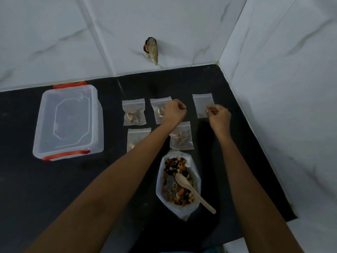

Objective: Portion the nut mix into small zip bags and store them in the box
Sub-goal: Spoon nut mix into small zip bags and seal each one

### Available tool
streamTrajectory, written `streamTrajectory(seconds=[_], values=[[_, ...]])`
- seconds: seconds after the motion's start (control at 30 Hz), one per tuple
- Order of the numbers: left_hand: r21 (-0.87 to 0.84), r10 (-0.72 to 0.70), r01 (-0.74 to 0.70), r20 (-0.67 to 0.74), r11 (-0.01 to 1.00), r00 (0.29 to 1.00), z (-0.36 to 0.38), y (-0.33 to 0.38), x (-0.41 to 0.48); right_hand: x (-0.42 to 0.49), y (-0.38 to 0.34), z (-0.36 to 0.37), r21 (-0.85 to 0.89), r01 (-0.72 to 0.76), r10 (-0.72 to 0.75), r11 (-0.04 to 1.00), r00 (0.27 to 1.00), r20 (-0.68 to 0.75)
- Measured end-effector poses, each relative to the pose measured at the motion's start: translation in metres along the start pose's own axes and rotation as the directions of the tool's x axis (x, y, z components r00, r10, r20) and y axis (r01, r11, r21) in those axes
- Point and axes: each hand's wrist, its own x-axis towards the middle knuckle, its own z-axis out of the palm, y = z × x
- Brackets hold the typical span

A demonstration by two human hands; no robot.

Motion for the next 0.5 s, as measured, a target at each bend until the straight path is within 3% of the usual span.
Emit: streamTrajectory(seconds=[0.2, 0.5], values=[[-0.009, -0.088, 0.089, 0.036, 0.996, 0.995, 0.035, 0.02, 0.039, 0.042, 0.009, 0.0, -0.017, -0.073, 0.071, 0.997, 0.992, -0.106], [-0.074, -0.188, 0.185, -0.029, 0.98, 0.982, 0.073, 0.025, 0.064, 0.066, 0.018, 0.013, -0.128, -0.116, 0.104, 0.985, 0.99, -0.097]])
